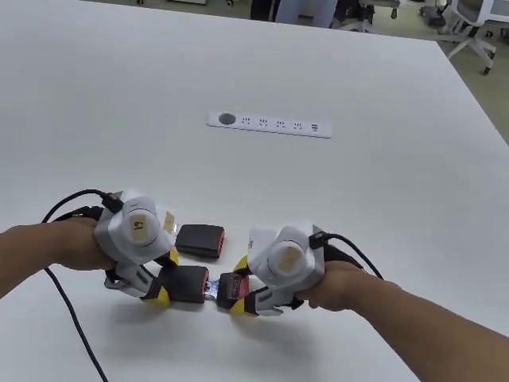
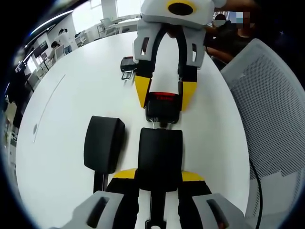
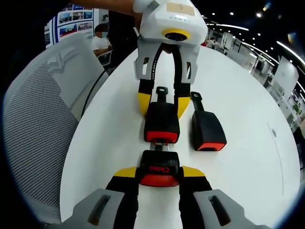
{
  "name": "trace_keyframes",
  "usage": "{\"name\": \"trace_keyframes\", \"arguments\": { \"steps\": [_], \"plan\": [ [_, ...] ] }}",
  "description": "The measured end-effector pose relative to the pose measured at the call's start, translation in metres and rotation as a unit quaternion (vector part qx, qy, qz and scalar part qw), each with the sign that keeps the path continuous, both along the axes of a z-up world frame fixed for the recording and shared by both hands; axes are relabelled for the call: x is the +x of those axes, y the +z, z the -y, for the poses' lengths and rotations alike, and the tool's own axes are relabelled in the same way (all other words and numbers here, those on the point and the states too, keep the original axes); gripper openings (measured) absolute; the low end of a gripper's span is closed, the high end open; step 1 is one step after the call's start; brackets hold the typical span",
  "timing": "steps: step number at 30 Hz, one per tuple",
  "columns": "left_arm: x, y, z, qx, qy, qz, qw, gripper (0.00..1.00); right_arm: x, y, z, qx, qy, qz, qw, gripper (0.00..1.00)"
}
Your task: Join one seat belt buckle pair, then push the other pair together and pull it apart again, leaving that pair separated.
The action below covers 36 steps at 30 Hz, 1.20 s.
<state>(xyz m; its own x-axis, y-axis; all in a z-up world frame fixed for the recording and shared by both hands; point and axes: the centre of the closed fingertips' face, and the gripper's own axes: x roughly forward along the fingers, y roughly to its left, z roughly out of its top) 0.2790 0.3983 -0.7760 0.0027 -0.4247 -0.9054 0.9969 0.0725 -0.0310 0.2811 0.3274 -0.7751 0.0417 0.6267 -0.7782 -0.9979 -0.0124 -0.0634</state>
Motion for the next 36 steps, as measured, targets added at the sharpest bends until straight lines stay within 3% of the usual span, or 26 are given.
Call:
{"name": "trace_keyframes", "arguments": {
  "steps": [3,4,5,6,8,20,28,32,36],
  "plan": [
    [-0.001,0.001,0.001,0.003,-0.004,0.001,1.0,0.31,-0.003,0.001,-0.011,0.011,-0.011,-0.006,0.9999,0.27],
    [-0.002,0.002,0.002,0.005,-0.004,0.0,1.0,0.31,-0.003,0.001,-0.018,0.011,-0.008,0.0,0.9999,0.28],
    [-0.001,0.0,-0.001,0.008,-0.005,-0.001,1.0,0.31,0.004,0.004,-0.026,0.018,0.003,0.03,0.9994,0.27],
    [0.0,0.0,-0.001,0.008,-0.003,-0.001,1.0,0.31,-0.004,0.0,-0.018,0.006,0.008,0.008,0.9999,0.28],
    [0.0,0.0,-0.001,0.005,-0.002,-0.001,1.0,0.31,-0.005,0.001,-0.017,0.008,0.006,0.002,0.9999,0.28],
    [0.0,0.0,-0.001,0.006,-0.003,0.0,1.0,0.32,-0.009,0.0,-0.008,0.008,0.006,0.004,0.9999,0.28],
    [0.001,-0.001,-0.003,0.001,-0.009,-0.001,1.0,0.32,-0.007,0.003,-0.004,0.027,0.004,-0.002,0.9996,0.28],
    [0.002,-0.003,-0.003,0.016,-0.013,0.0,0.9998,0.32,-0.007,0.002,-0.004,0.019,0.001,0.002,0.9998,0.28],
    [0.001,-0.002,-0.005,0.01,-0.018,-0.005,0.9998,0.32,-0.005,0.004,-0.002,0.027,0.002,0.001,0.9996,0.28]
  ]
}}
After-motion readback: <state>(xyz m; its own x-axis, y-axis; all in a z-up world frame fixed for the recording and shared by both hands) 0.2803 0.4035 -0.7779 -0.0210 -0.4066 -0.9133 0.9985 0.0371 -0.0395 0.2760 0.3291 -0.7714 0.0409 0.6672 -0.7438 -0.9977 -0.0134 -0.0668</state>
